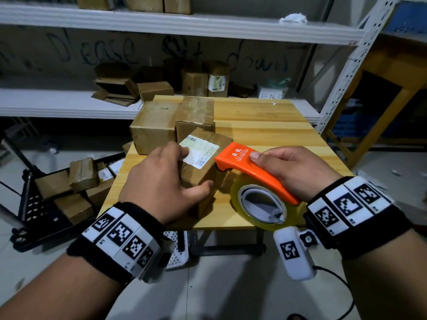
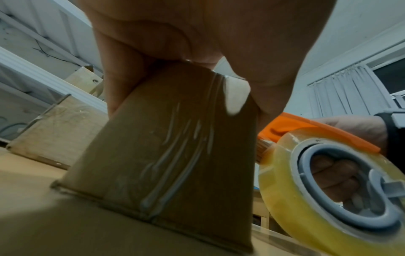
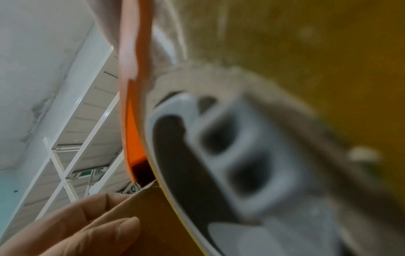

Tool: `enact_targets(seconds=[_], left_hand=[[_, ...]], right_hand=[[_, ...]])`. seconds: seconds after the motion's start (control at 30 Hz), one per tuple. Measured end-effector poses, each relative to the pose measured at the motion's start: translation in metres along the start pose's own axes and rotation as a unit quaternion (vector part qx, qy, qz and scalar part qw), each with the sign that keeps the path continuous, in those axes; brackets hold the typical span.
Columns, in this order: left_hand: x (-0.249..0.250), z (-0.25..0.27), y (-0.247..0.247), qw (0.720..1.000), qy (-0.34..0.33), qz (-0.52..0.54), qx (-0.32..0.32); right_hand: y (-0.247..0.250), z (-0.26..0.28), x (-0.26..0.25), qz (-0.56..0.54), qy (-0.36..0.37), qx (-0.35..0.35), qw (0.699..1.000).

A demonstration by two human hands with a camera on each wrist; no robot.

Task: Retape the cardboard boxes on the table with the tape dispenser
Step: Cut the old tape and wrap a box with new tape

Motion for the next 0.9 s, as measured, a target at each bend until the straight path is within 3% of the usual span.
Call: enact_targets(seconds=[0.4, 0.9], left_hand=[[0.003, 0.002, 0.001, 1.000, 0.000, 0.012, -0.003], [-0.008, -0.003, -0.004, 0.983, 0.067, 0.170, 0.004]], right_hand=[[0.016, 0.012, 0.012, 0.011, -0.003, 0.007, 1.000], [0.023, 0.019, 0.011, -0.006, 0.011, 0.017, 1.000]])
Point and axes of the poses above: each hand's wrist, its own z-axis away from the middle knuckle, its own y-axis out of the back of the hand, x = y × z, the point moved 5 cm from there along -z, towards the middle knuckle, and after that the axes turned 10 degrees about -z, right-handed, at the moved point
